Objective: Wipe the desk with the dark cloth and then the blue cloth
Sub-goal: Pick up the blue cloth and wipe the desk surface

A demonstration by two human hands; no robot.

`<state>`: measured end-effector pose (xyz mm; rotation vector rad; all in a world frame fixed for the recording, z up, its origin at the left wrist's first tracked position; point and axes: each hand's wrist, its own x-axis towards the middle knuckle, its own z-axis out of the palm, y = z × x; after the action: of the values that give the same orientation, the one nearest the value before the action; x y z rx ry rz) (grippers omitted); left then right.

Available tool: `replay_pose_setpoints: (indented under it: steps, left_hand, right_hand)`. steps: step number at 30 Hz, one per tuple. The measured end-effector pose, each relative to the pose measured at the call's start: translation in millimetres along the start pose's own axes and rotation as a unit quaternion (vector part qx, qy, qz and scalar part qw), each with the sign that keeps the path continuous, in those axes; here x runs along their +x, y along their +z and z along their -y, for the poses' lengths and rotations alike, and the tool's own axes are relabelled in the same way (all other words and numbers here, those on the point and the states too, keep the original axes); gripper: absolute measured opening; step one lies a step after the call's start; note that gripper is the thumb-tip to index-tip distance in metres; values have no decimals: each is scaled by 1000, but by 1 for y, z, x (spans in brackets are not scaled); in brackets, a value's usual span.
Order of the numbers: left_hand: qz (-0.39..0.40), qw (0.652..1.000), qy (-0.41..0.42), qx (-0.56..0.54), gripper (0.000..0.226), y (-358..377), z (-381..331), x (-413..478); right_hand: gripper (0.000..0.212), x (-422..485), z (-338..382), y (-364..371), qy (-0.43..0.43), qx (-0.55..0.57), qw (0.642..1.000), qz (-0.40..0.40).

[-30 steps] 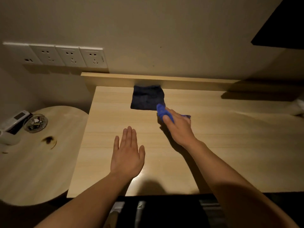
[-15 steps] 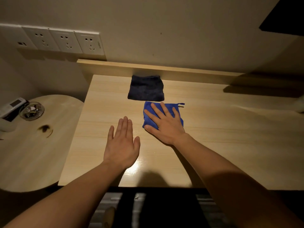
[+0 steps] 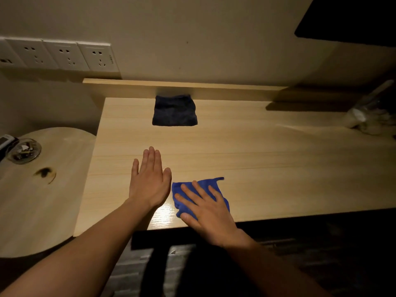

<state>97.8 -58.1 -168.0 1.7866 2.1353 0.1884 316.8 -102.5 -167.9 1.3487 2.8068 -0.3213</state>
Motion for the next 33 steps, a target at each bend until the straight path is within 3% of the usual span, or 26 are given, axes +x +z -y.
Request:
replay_pose_setpoints:
  steps: [2, 4, 6, 8, 9, 10, 11, 12, 13, 14, 15, 17, 19, 21, 23, 26, 33]
  left_hand:
    - [-10, 1000, -10, -27, 69, -2, -5, 0]
    - [-27, 999, -8, -37, 68, -4, -19, 1]
    - [-34, 998, 9, -49, 67, -2, -41, 5]
    - [-30, 997, 21, -64, 67, 3, -63, 11]
    - [-24, 998, 21, -61, 68, 7, -71, 13]
    - [-17, 999, 19, -46, 69, 13, -76, 15]
    - [-14, 1000, 17, -21, 71, 18, -78, 15]
    - [-13, 1000, 15, 3, 73, 22, -78, 16]
    - [-14, 1000, 14, 17, 74, 25, -78, 15]
    - [-17, 999, 13, 24, 75, 28, -77, 16]
    - [-21, 999, 14, 28, 75, 29, -77, 17]
    - [-27, 999, 16, 34, 76, 31, -78, 16]
    - [-30, 999, 16, 38, 76, 33, -77, 17]
    - [-21, 999, 12, 44, 75, 33, -77, 17]
    - [-17, 998, 13, 52, 75, 31, -78, 17]
    - [-15, 998, 9, 61, 75, 29, -80, 19]
    - [-12, 998, 6, 60, 75, 26, -82, 20]
  right_hand:
    - [56, -13, 5, -2, 5, 54, 998, 26]
    - [59, -37, 11, -1, 22, 194, 980, 43]
    - [59, -55, 15, -10, 96, 399, 912, 14]
    - [41, -47, 15, -30, 257, 591, 764, 19]
    - [28, -48, 5, -44, 336, 640, 691, -26]
    - [24, -47, -12, -41, 383, 617, 682, -85]
    - [22, -41, -29, -49, 450, 652, 580, -191]
    - [34, -36, -40, -73, 393, 761, 496, -140]
    - [46, -21, -46, -106, 365, 813, 451, -48]
    - [53, -4, -58, -125, 347, 817, 460, -19]
    - [54, 7, -80, -131, 363, 782, 505, -42]
    - [51, 43, -117, -149, 352, 680, 635, -103]
    - [43, 91, -143, -165, 278, 538, 784, -137]
    - [38, 143, -169, -157, 205, 391, 888, -128]
    - [42, 186, -198, -135, 130, 209, 966, -80]
    - [67, 226, -217, -100, 75, 54, 995, 25]
    - [71, 235, -220, -77, 67, -11, 998, 16]
